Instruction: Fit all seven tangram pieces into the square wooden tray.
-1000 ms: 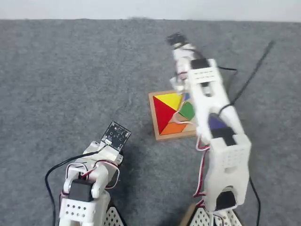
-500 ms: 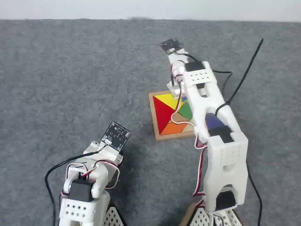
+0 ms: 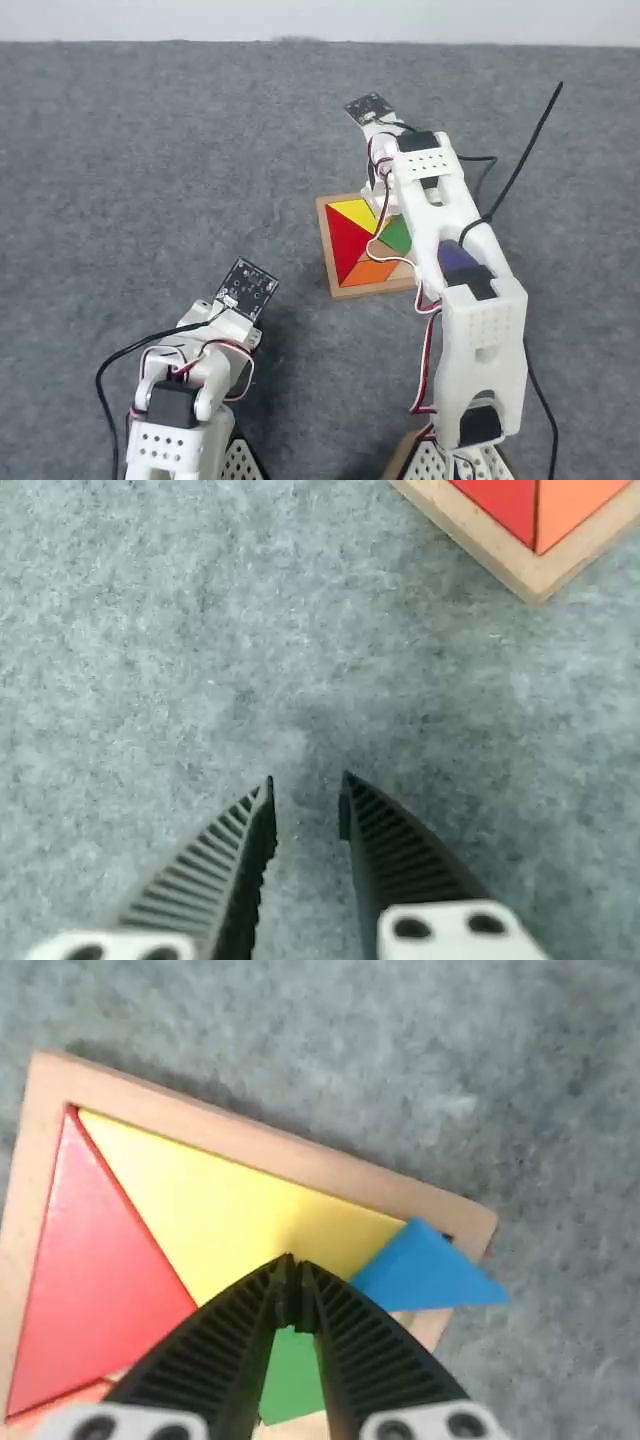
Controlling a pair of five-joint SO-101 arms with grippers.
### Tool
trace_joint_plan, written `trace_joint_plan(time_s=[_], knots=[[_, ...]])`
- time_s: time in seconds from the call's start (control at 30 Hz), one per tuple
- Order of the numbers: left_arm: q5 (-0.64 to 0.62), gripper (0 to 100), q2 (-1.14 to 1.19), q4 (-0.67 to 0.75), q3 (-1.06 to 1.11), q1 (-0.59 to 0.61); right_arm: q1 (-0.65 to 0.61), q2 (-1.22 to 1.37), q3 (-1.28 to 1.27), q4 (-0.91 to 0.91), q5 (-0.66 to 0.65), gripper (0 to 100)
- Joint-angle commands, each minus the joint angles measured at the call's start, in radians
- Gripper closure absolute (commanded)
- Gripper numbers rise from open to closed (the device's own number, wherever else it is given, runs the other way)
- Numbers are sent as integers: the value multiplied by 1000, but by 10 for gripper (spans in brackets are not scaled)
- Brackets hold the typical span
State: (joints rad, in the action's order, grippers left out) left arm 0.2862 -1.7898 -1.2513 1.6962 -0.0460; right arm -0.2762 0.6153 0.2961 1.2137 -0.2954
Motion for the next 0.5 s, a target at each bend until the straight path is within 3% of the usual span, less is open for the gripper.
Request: trace_joint_plan(time_s=[0.0, 0.27, 0.37, 0.47], knots=[[11, 902, -12, -5, -13, 8, 4, -93, 8, 22, -31, 992], [11, 902, -12, -5, -13, 8, 16, -424, -255, -173, -2, 992], [11, 902, -12, -5, -13, 8, 53, -420, -245, -228, 98, 992], [11, 902, -12, -5, -13, 8, 90, -315, -146, -194, 109, 992]])
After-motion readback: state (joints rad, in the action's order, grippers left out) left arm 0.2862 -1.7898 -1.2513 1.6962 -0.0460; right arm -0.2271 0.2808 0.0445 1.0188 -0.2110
